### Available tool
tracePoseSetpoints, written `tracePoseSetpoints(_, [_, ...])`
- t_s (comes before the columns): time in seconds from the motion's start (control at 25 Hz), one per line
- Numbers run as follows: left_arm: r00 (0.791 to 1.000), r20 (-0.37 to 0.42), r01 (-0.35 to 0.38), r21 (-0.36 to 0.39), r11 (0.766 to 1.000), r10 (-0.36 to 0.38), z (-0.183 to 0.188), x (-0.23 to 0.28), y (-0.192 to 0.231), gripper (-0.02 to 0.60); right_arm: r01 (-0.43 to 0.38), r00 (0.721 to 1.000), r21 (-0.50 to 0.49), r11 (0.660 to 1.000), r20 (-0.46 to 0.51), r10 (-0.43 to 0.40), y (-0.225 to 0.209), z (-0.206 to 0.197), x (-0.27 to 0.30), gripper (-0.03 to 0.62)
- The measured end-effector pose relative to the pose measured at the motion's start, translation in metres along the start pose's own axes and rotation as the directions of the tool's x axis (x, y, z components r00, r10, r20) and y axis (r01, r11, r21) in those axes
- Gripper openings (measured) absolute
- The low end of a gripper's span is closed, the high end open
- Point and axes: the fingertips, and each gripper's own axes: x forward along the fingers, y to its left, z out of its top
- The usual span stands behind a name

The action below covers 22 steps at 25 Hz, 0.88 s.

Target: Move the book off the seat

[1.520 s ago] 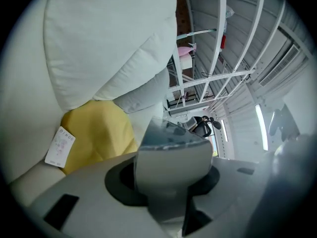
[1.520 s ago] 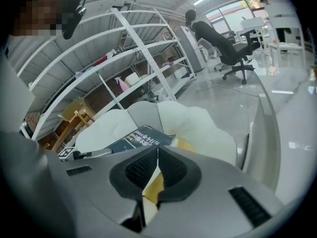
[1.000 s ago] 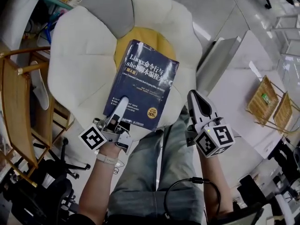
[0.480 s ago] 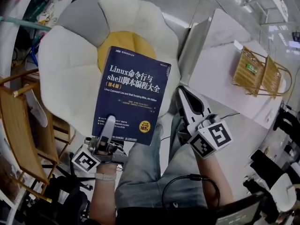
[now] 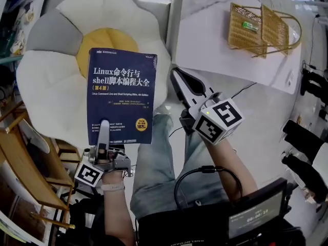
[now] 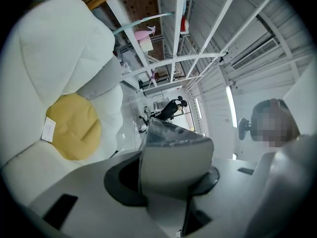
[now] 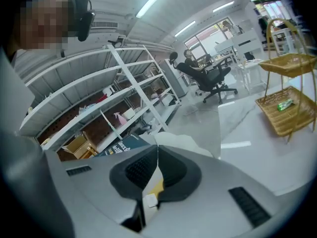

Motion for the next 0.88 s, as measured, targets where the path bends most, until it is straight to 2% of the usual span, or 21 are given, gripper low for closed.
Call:
tracePoseSetpoints(0.08, [0.999,0.037,0.002,0.004,1.0,-0.003,-0.001,-0.004,0.001,0.167,-0.043,0.999,-0.029,0.999,0.003,0.043,0.009,0.005,0.004,0.014])
tracePoseSetpoints(0.16, [0.999,0.041,-0.01,0.004,1.0,0.01,-0.001,-0.006,0.001,0.167,-0.062,0.998,-0.032,0.998,0.002,0.062,0.015,0.005,0.006,0.014])
tracePoseSetpoints(0.56, [0.998,0.021,-0.063,-0.054,0.997,0.064,-0.004,0.002,0.014,0.167,-0.037,0.999,0.007,0.999,0.019,0.037,0.005,0.003,-0.002,0.014])
tracePoseSetpoints(0.88, [0.994,0.065,-0.077,-0.093,0.993,0.083,-0.003,-0.004,0.025,0.169,-0.053,0.999,0.009,0.999,0.008,0.053,0.011,-0.01,-0.014,0.014])
